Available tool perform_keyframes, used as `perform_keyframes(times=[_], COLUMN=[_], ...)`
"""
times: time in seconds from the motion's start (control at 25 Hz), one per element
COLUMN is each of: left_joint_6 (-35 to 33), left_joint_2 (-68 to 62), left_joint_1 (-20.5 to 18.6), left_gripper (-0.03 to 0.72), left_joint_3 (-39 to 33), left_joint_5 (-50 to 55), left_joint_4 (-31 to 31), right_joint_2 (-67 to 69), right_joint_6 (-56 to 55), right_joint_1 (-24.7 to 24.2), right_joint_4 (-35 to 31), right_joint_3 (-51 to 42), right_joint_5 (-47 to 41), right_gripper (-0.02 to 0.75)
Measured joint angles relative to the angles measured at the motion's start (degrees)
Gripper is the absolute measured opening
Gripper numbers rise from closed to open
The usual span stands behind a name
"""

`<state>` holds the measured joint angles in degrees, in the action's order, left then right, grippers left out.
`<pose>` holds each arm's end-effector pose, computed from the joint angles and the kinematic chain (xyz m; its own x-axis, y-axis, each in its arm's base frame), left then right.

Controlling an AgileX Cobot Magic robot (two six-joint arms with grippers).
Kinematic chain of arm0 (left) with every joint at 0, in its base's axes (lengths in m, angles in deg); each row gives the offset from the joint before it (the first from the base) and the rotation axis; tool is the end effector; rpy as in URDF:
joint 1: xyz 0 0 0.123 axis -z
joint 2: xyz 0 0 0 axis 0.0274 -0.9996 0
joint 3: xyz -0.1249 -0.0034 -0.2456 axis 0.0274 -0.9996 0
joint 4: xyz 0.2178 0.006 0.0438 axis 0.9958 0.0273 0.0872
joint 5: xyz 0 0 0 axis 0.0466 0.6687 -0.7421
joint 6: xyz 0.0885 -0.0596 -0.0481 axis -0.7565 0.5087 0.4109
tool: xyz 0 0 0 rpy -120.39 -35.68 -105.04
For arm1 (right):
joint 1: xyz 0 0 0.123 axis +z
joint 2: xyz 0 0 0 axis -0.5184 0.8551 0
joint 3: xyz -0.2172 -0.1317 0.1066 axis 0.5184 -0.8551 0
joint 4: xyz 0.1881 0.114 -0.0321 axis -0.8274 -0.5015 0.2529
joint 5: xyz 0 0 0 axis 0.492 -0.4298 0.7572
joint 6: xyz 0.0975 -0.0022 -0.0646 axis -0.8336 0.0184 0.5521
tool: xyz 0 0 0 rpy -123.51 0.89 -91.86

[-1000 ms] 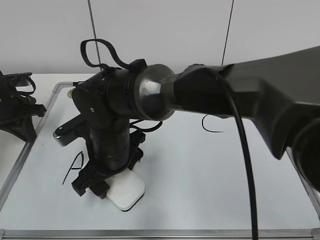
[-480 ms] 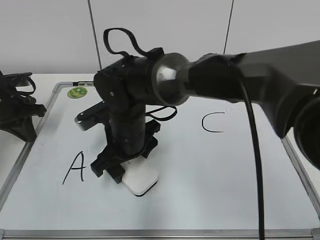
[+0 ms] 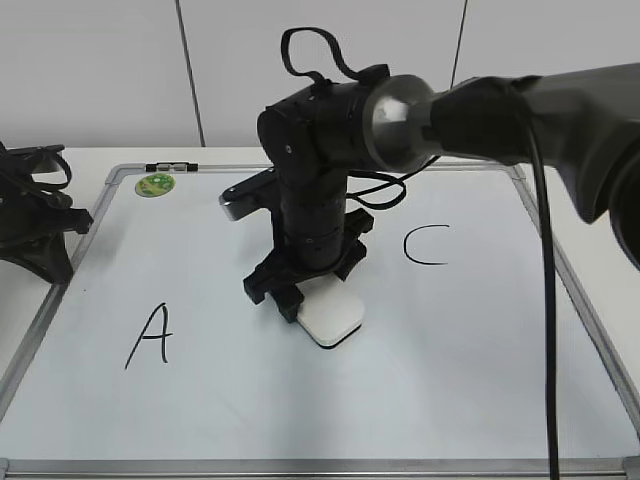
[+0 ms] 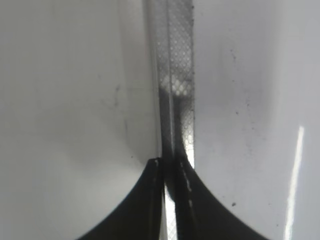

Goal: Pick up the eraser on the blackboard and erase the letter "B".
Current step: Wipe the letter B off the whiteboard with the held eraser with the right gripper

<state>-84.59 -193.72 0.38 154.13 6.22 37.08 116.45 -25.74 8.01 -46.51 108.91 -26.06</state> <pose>0.3846 -0.0096 0.1115 -0.9963 0.0200 -0.0834 0.0321 0.9887 -0.1464 0.3437 0.2691 0.1265 -0.7648 -0.6329 -0.1202 -0.6285 0.7740 -0.0763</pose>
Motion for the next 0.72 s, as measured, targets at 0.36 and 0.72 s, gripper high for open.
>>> perform_keyframes(times=[0.36, 0.72], left_joint_6=[0.0, 0.0], left_joint_2=[0.0, 0.0], left_joint_1=[0.0, 0.0], left_gripper=[0.014, 0.014], left_joint_3=[0.0, 0.0], left_joint_5=[0.0, 0.0], left_joint_4=[0.0, 0.0], right_joint_2=[0.0, -0.5], right_joint_6=[-0.1, 3.8], right_joint_1=[-0.2, -0.1], right_joint_4=[-0.9, -2.2], right_joint_3=[0.5, 10.9], right_joint_5=[-1.1, -8.7], right_gripper=[0.557, 0.556])
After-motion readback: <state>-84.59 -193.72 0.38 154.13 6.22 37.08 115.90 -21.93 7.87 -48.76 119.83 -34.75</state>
